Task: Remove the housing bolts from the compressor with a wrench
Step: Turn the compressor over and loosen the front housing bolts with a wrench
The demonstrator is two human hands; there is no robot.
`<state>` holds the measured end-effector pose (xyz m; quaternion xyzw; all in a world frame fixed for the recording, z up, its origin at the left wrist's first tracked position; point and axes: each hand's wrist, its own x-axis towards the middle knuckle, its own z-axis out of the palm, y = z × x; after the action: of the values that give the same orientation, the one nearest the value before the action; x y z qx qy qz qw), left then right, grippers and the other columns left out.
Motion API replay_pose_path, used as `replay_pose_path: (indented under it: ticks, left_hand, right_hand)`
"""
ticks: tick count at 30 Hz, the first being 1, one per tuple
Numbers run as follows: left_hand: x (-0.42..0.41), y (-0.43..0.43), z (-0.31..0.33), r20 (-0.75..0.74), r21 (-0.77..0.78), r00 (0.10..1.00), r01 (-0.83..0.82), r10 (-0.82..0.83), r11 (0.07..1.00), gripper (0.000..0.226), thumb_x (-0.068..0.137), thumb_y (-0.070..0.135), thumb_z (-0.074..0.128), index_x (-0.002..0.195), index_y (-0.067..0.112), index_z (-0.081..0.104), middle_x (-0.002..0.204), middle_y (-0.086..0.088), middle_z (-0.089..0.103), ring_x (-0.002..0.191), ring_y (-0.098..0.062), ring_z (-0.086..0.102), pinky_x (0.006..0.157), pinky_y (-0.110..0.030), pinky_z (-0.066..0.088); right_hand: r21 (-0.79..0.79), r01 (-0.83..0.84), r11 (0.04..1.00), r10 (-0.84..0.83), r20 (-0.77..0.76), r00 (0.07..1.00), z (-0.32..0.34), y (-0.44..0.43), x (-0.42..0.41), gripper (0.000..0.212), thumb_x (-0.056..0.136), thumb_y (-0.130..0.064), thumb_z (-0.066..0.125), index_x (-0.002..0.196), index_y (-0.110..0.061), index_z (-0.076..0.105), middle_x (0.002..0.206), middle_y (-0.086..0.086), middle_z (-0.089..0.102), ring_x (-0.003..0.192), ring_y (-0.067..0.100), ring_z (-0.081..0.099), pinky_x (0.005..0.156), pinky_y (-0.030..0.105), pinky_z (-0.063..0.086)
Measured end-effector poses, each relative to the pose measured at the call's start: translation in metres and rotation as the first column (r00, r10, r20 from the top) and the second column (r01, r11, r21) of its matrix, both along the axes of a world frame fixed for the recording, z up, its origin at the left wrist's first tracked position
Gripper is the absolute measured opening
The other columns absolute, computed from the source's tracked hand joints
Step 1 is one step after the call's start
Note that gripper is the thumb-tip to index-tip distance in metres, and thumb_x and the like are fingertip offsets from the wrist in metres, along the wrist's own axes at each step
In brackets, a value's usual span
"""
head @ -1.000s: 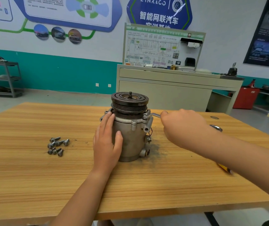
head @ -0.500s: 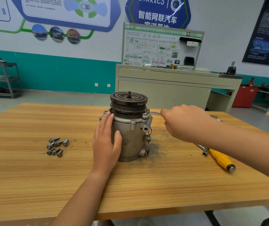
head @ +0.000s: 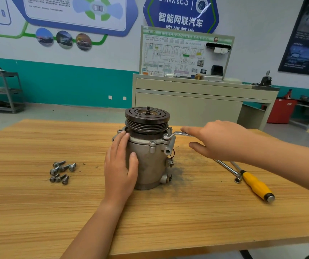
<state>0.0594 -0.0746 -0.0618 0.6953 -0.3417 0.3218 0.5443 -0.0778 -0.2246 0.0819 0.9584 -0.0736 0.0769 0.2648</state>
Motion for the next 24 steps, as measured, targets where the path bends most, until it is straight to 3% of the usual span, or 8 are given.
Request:
replay_pose_path:
  ticks: [6,12,14,16,18,21,22,24]
  left_hand:
    - [0.000,-0.001,0.001,0.000,-0.011,1.000,-0.006,0.006,1.000,0.053,0.088,0.028,0.034,0.137,0.009,0.043,0.141,0.008,0.035,0.129,0.003,0.026,0.106,-0.005,0.012]
    - [0.001,-0.002,0.000,0.008,-0.007,1.000,-0.016,0.016,1.000,0.052,0.089,0.027,0.035,0.136,0.008,0.043,0.141,0.007,0.035,0.129,0.004,0.025,0.106,-0.005,0.012]
    - [0.002,-0.002,-0.001,0.008,-0.006,1.000,-0.016,0.016,1.000,0.052,0.089,0.027,0.035,0.137,0.008,0.043,0.141,0.007,0.035,0.130,0.003,0.026,0.106,-0.005,0.013]
    - [0.002,-0.002,-0.002,0.009,-0.007,1.000,-0.013,0.013,1.000,0.052,0.089,0.027,0.035,0.137,0.010,0.042,0.142,0.007,0.035,0.131,0.002,0.026,0.107,-0.006,0.013]
    - [0.002,-0.002,-0.002,0.013,-0.011,1.000,-0.014,0.014,1.000,0.051,0.089,0.027,0.035,0.138,0.012,0.041,0.142,0.008,0.034,0.132,0.002,0.026,0.107,-0.006,0.013]
    - [0.002,-0.002,-0.001,0.004,-0.007,1.000,-0.012,0.012,1.000,0.051,0.089,0.028,0.034,0.138,0.014,0.040,0.142,0.010,0.033,0.132,0.003,0.025,0.107,-0.006,0.012]
    - [0.002,-0.002,-0.002,0.003,-0.007,1.000,-0.009,0.009,1.000,0.051,0.089,0.029,0.034,0.138,0.014,0.040,0.142,0.010,0.033,0.132,0.003,0.025,0.107,-0.006,0.012]
    - [0.002,-0.002,-0.002,0.005,-0.011,1.000,-0.007,0.007,1.000,0.051,0.090,0.029,0.033,0.138,0.012,0.041,0.142,0.009,0.033,0.132,0.002,0.025,0.108,-0.007,0.012]
  right_hand:
    - [-0.133,-0.038,0.990,0.039,0.004,0.999,-0.001,-0.006,0.004,0.040,0.095,-0.032,0.030,0.131,-0.018,0.039,0.054,-0.005,0.033,0.046,0.009,0.031,0.041,0.023,0.021]
    - [-0.193,-0.021,0.981,0.023,0.007,1.000,-0.005,-0.027,0.040,0.027,0.092,-0.006,0.040,0.119,-0.012,0.043,0.069,-0.002,0.044,0.055,0.015,0.041,0.047,0.025,0.032]
    - [-0.140,-0.079,0.987,0.095,0.117,0.989,-0.015,-0.032,0.059,0.029,0.090,0.000,0.041,0.116,-0.010,0.046,0.088,0.004,0.055,0.072,0.022,0.050,0.067,0.031,0.040]
    - [-0.094,-0.151,0.984,0.170,0.236,0.957,-0.030,-0.035,0.074,0.033,0.088,0.004,0.040,0.118,-0.007,0.049,0.106,0.009,0.060,0.092,0.027,0.056,0.085,0.033,0.038]
    - [-0.039,-0.196,0.980,0.198,0.319,0.927,-0.042,-0.038,0.083,0.034,0.089,0.003,0.039,0.119,-0.006,0.051,0.112,0.011,0.061,0.100,0.028,0.055,0.089,0.032,0.035]
    - [0.133,-0.230,0.964,0.144,0.468,0.872,-0.046,-0.042,0.078,0.029,0.095,-0.009,0.041,0.120,-0.012,0.055,0.108,0.007,0.065,0.095,0.029,0.059,0.078,0.035,0.042]
    - [0.279,-0.277,0.920,0.080,0.557,0.827,-0.045,-0.042,0.071,0.027,0.096,-0.014,0.043,0.119,-0.013,0.058,0.102,0.008,0.067,0.090,0.030,0.061,0.073,0.036,0.045]
    - [0.572,-0.461,0.678,-0.079,0.681,0.728,-0.041,-0.034,0.052,0.027,0.096,-0.017,0.045,0.120,-0.014,0.057,0.086,0.007,0.067,0.077,0.020,0.064,0.068,0.035,0.050]
